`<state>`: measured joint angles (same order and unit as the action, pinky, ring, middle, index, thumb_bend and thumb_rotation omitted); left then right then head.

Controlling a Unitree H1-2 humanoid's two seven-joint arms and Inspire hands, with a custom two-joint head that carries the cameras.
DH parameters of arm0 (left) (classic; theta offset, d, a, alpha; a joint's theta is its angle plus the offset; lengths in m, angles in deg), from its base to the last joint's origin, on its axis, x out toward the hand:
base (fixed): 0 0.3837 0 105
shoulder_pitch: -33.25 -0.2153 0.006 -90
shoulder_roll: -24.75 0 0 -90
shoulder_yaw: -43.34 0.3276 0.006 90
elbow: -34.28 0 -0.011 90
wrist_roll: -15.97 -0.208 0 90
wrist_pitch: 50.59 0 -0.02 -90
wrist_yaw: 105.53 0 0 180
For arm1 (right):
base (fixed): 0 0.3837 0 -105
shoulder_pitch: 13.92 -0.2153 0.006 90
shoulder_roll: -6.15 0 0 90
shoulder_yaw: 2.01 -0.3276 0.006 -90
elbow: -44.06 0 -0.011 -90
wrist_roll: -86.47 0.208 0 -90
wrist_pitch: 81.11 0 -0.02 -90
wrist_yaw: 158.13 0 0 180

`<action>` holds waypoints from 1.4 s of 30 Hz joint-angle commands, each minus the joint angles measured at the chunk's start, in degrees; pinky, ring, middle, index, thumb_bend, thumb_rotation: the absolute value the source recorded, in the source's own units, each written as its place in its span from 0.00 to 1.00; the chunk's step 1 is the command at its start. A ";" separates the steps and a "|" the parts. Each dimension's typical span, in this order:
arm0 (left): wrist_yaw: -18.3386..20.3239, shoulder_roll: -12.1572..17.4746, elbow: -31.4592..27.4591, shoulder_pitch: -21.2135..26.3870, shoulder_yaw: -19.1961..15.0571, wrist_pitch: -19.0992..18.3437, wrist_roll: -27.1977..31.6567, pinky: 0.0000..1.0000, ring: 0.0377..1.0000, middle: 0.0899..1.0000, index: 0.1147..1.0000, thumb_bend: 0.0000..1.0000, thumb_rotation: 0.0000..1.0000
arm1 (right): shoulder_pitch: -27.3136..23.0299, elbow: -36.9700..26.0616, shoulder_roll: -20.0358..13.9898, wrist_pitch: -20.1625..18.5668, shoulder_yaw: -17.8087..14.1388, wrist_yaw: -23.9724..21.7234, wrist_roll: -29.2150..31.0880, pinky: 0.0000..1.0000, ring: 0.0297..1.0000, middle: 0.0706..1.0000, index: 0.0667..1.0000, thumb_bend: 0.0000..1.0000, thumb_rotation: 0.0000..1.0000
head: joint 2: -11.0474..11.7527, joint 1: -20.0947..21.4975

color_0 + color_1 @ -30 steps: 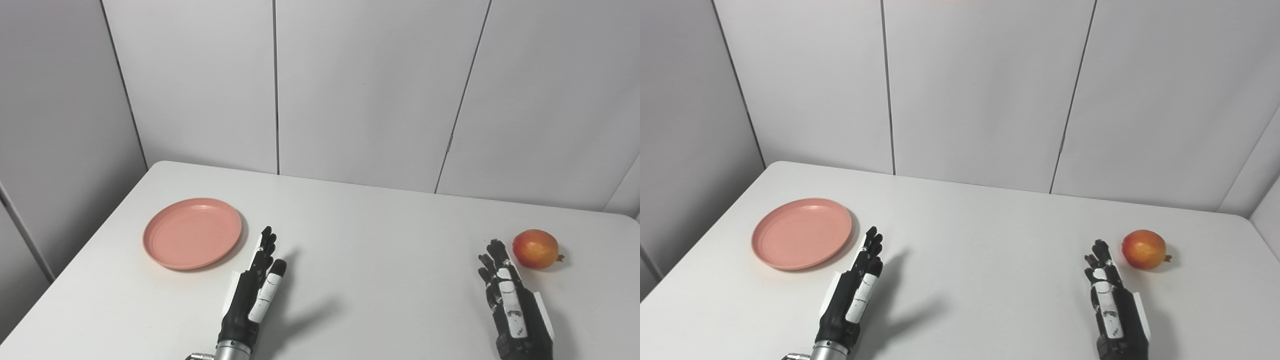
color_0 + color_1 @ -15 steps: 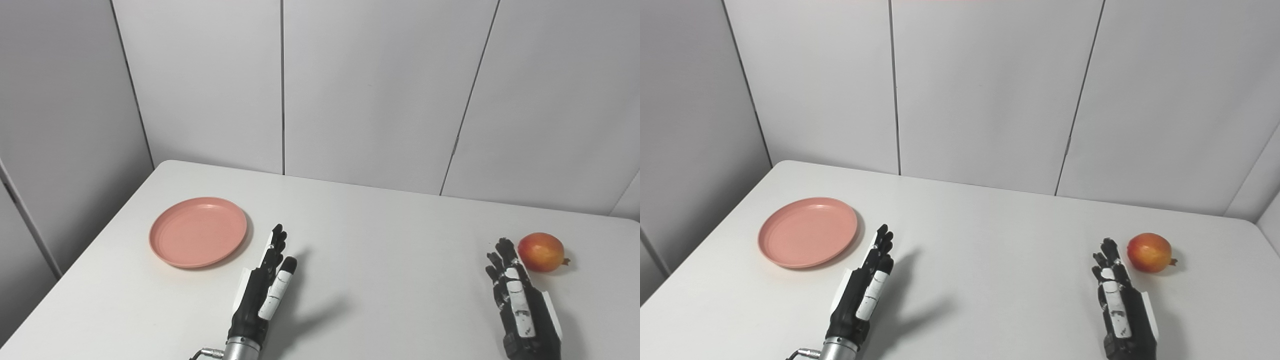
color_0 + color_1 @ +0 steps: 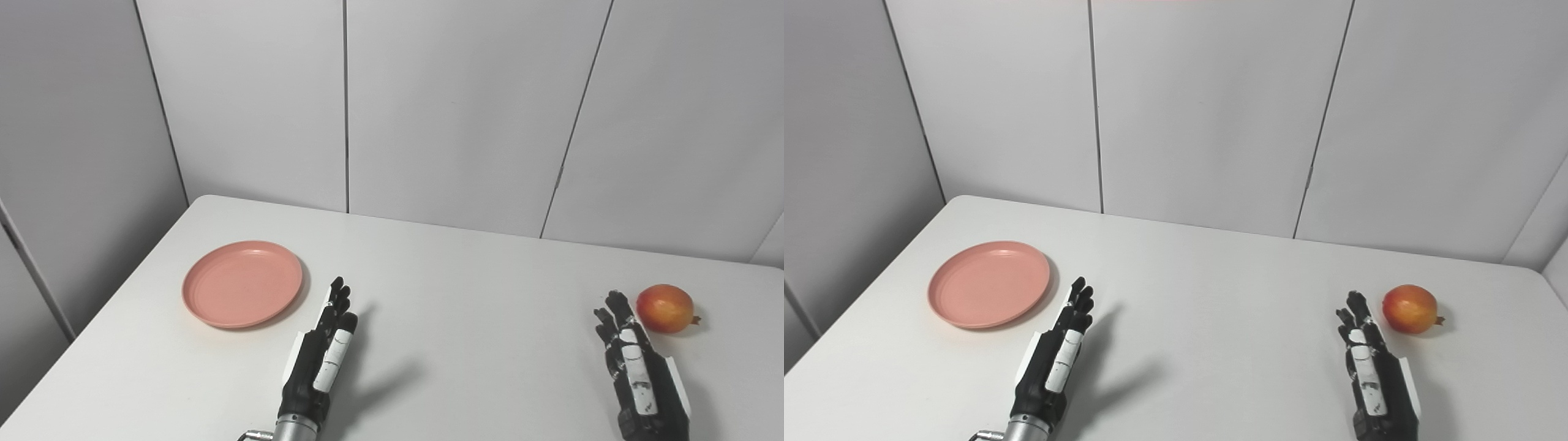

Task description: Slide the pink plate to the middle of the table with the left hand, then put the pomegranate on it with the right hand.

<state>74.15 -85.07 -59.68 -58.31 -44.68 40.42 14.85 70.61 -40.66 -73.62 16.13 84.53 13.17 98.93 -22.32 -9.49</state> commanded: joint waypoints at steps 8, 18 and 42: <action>-0.58 -0.14 -7.49 8.37 -2.26 -6.64 3.78 1.00 0.99 0.99 1.00 0.90 0.90 | 3.85 1.05 0.18 0.01 0.43 -0.52 -0.06 0.99 0.92 0.94 0.90 0.79 0.81 | -0.26 -0.03; 1.17 5.80 -11.36 16.66 -7.15 -12.41 8.60 0.96 0.93 0.94 1.00 0.94 0.93 | 3.73 0.89 0.00 -0.87 0.60 -0.36 -0.11 0.97 0.90 0.92 0.87 0.77 0.79 | -0.55 -0.10; 11.95 29.47 9.97 29.80 -18.64 -5.71 18.88 0.77 0.77 0.77 0.84 0.98 0.86 | 3.78 0.84 -0.87 -1.53 0.50 -0.62 0.26 0.95 0.88 0.90 0.83 0.77 0.80 | -1.21 -0.51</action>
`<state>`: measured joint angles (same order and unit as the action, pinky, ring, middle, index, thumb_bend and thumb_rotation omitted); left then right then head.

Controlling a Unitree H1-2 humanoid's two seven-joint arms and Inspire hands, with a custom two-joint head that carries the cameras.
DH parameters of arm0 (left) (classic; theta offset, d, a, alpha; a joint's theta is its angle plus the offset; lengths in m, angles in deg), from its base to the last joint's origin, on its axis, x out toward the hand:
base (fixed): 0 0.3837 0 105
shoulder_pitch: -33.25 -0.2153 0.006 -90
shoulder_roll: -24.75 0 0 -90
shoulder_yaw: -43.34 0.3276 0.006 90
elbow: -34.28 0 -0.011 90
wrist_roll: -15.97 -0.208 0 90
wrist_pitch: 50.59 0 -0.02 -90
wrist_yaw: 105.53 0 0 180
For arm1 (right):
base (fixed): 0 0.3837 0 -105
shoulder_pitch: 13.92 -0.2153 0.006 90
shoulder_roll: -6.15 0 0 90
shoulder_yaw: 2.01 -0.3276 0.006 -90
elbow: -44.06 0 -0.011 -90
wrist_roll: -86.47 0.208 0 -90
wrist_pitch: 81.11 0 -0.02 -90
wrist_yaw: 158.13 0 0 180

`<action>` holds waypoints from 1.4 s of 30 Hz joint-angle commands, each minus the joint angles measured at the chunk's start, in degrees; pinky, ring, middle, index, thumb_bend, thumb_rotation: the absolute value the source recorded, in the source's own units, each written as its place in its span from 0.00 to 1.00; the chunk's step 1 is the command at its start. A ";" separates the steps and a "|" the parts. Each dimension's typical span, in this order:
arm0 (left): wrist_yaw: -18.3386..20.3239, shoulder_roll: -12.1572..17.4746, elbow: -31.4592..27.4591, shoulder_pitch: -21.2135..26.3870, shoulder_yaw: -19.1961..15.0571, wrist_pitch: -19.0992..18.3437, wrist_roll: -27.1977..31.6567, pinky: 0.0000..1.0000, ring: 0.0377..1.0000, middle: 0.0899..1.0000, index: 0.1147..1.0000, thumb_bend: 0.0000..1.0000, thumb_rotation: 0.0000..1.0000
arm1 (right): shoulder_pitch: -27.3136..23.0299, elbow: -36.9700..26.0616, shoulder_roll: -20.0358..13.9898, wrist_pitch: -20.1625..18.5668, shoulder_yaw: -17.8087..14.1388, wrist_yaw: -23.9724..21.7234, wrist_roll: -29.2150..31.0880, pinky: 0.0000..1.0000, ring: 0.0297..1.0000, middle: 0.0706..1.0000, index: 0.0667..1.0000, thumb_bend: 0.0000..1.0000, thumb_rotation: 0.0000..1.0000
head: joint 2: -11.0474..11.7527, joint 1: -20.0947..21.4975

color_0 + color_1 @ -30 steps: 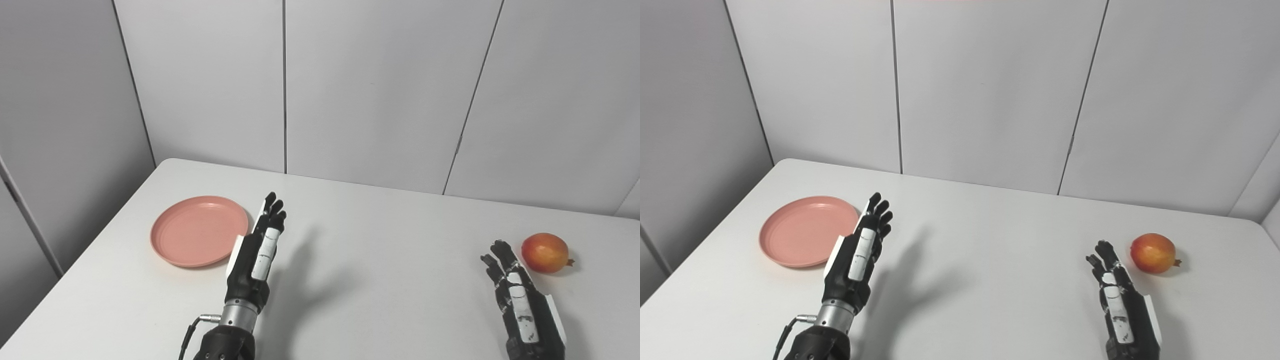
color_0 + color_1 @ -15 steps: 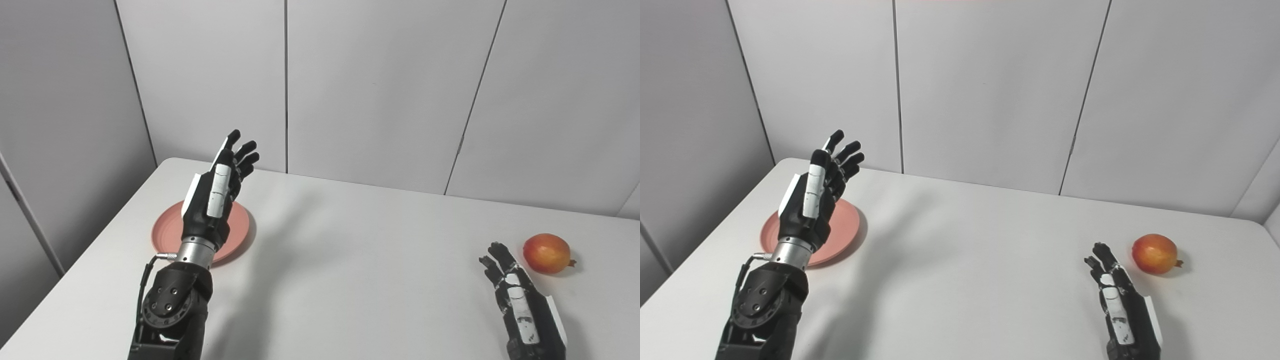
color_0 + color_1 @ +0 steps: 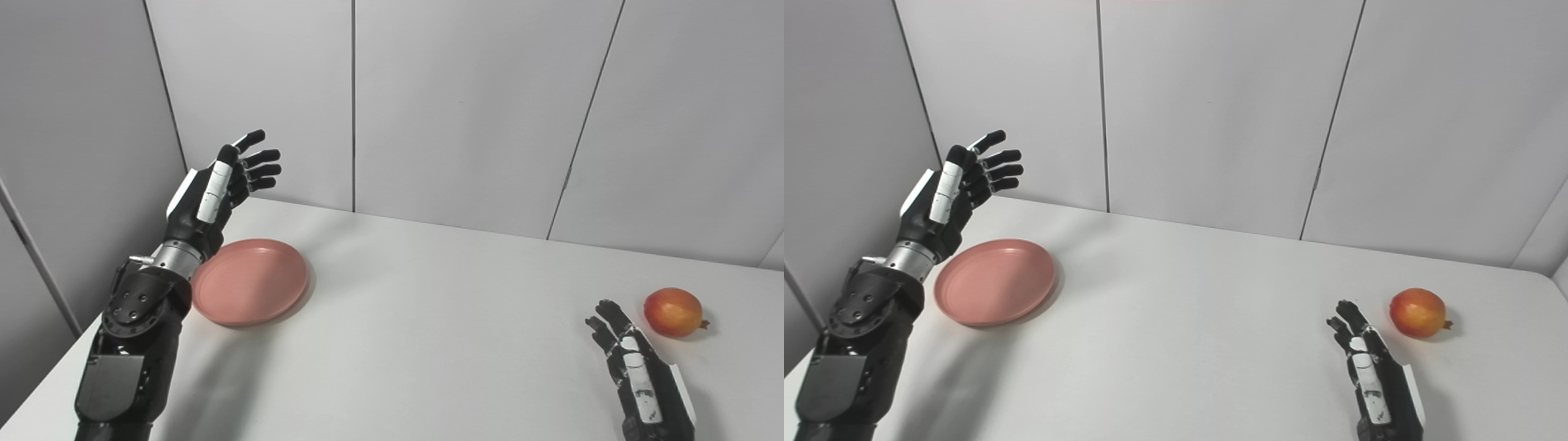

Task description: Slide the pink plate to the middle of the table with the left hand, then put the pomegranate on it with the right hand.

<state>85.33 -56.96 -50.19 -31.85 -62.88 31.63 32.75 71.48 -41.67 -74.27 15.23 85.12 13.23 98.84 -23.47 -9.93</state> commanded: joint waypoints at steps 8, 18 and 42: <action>3.29 4.89 20.93 7.84 -3.97 10.88 3.05 0.76 0.79 0.81 0.85 0.96 0.82 | 3.13 1.34 -0.54 -1.05 -0.16 -0.65 0.36 0.95 0.88 0.90 0.84 0.78 0.81 | -0.59 -0.13; 6.52 7.04 36.26 9.67 -5.40 19.55 4.77 0.79 0.81 0.81 0.89 0.94 0.81 | 3.56 0.08 -0.86 -2.25 -0.23 -0.44 0.30 0.95 0.89 0.90 0.82 0.79 0.81 | -1.57 -0.24; 12.97 7.44 59.13 13.12 -4.59 29.89 5.62 0.71 0.74 0.76 0.85 1.00 0.73 | 4.37 -2.76 -0.88 -4.26 -0.27 -0.04 -0.25 0.95 0.88 0.89 0.79 0.80 0.81 | -3.40 1.01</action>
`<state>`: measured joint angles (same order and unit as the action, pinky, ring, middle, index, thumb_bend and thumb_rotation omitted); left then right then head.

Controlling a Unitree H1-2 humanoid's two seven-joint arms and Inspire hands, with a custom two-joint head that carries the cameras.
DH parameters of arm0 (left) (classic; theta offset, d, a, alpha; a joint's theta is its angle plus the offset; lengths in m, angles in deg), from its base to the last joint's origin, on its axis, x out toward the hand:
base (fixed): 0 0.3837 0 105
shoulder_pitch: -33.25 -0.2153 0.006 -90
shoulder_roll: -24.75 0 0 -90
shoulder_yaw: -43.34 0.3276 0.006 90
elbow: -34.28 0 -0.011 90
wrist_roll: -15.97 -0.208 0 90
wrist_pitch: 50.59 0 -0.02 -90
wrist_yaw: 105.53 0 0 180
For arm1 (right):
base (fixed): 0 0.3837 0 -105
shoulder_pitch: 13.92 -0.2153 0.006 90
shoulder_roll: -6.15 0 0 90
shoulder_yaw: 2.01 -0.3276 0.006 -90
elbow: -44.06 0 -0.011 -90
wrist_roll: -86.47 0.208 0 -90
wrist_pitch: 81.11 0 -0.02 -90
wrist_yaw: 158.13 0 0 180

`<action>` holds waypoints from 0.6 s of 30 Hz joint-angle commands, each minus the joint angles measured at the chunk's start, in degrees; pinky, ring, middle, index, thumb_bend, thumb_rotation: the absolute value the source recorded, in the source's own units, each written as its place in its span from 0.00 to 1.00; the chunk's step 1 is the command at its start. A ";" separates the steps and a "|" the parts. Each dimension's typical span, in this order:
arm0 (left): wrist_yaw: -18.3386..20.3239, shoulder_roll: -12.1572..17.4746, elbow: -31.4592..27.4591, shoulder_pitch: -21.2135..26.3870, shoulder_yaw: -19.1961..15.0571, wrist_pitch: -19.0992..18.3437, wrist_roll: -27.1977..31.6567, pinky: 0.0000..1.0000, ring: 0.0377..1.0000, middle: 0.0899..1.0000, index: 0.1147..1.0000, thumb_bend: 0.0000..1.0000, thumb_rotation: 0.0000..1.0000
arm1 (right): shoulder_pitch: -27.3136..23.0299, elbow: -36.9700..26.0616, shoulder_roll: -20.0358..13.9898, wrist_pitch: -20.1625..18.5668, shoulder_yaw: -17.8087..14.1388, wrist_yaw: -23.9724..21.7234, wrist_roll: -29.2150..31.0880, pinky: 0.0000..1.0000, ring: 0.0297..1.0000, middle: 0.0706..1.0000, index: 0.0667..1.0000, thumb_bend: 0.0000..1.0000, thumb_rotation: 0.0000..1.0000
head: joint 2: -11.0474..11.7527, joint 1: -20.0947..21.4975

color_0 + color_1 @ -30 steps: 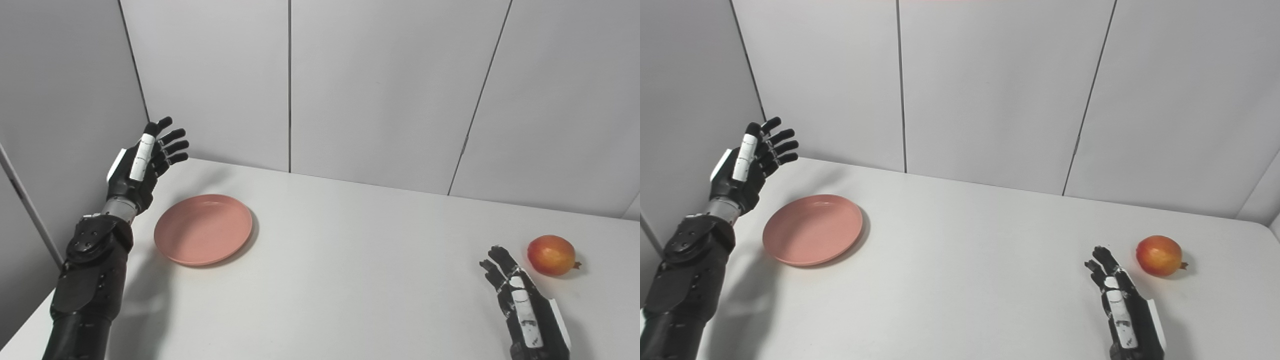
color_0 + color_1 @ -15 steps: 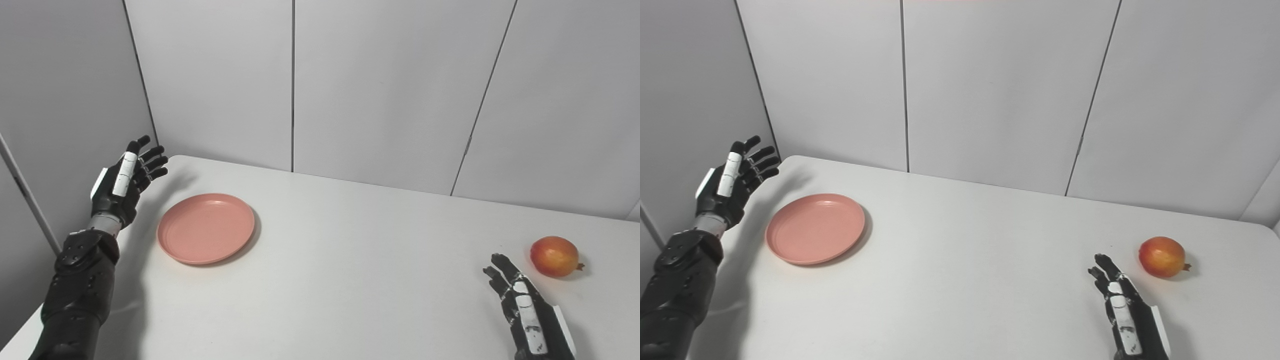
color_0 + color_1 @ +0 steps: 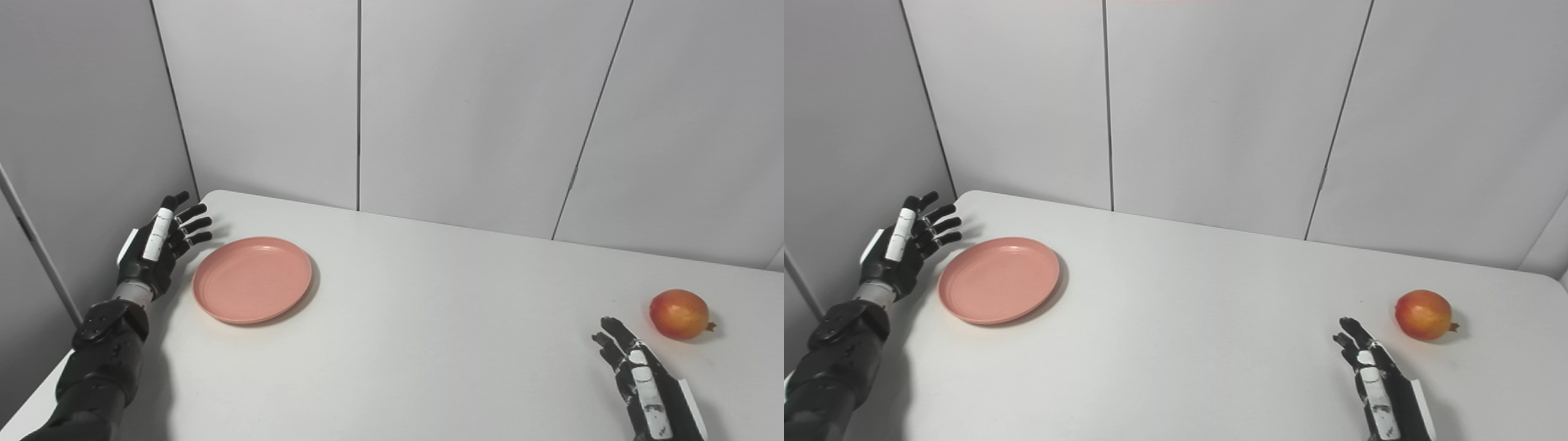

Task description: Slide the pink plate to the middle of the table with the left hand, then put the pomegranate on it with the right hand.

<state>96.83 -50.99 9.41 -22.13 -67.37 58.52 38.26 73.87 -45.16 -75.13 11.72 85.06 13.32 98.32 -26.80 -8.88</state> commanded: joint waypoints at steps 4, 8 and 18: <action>1.77 0.64 2.32 3.90 0.76 4.53 -0.30 0.74 0.76 0.77 0.86 1.00 0.74 | 2.21 -0.01 0.05 -1.38 -0.13 0.10 0.03 0.94 0.87 0.89 0.78 0.81 0.81 | -0.31 0.35; 1.68 -0.51 0.53 3.15 2.08 4.30 -0.87 0.82 0.82 0.83 0.93 0.95 0.81 | 2.16 -0.04 0.11 -1.29 -0.05 0.28 -0.38 0.94 0.87 0.88 0.77 0.80 0.82 | -0.39 0.33; 4.07 -3.47 -3.18 1.01 2.04 3.55 0.21 0.81 0.81 0.81 0.94 0.95 0.78 | 2.02 -0.44 0.50 -1.67 0.06 0.64 -0.68 0.92 0.85 0.88 0.77 0.80 0.82 | -0.70 0.57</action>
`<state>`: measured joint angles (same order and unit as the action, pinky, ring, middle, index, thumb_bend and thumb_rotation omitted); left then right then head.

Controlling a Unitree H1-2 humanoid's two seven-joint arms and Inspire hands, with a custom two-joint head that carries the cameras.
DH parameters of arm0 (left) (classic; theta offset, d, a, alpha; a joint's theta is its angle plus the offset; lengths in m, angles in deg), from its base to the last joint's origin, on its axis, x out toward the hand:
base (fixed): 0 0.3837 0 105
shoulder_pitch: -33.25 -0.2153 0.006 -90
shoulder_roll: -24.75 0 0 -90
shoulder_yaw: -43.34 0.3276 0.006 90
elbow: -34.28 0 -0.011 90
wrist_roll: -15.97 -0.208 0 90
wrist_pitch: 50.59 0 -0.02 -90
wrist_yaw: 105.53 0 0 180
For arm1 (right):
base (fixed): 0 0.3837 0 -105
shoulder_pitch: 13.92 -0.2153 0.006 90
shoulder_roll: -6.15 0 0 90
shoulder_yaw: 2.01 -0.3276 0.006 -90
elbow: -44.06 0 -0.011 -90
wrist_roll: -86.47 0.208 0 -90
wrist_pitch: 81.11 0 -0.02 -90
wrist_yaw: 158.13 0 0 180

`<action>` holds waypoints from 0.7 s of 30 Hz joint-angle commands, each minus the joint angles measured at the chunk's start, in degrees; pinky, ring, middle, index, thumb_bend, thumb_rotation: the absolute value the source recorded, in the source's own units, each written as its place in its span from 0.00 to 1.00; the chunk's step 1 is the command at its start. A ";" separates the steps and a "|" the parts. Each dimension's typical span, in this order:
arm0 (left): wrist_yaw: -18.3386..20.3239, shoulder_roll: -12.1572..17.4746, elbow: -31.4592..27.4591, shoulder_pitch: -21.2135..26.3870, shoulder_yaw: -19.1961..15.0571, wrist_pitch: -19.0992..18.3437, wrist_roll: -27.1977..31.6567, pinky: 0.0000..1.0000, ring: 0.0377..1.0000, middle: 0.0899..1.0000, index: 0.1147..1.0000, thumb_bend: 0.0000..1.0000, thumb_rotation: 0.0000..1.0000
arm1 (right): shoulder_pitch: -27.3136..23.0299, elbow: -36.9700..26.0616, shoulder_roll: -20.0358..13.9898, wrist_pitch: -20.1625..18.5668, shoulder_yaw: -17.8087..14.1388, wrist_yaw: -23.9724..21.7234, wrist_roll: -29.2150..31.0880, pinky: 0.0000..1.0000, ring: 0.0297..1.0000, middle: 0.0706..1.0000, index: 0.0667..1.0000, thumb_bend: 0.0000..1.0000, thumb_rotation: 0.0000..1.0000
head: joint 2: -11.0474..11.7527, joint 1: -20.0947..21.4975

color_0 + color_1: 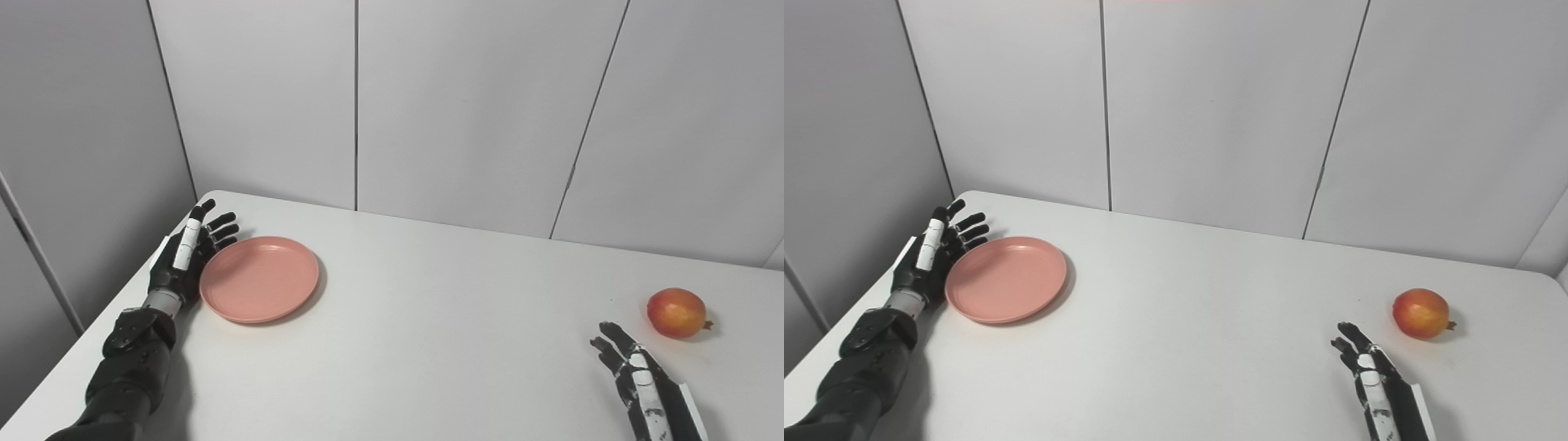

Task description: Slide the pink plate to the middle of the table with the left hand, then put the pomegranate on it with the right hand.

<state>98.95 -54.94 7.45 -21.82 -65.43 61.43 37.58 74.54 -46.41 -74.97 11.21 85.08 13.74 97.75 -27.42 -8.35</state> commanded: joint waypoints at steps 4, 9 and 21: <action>2.39 -0.51 -4.46 -0.59 1.15 -0.29 0.11 0.80 0.81 0.83 0.95 0.94 0.78 | 1.26 0.75 0.32 -1.24 0.19 0.31 -0.41 0.92 0.85 0.88 0.77 0.81 0.83 | -0.24 0.15; 1.29 -2.02 -9.55 -2.45 2.19 -2.65 0.07 0.79 0.80 0.81 0.96 0.96 0.77 | 1.22 0.62 0.45 -1.33 0.21 0.43 -0.59 0.91 0.84 0.87 0.77 0.81 0.82 | -0.28 0.19; -1.71 -6.05 -18.11 -6.39 4.38 -6.82 -1.64 0.77 0.78 0.79 0.91 0.91 0.77 | 1.27 0.12 0.69 -2.11 0.09 0.14 -0.39 0.91 0.84 0.86 0.77 0.80 0.81 | -0.86 0.21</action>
<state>97.47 -60.39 -9.68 -28.18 -61.48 54.52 36.04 74.57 -46.63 -74.78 10.64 85.13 13.84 96.66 -28.04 -8.09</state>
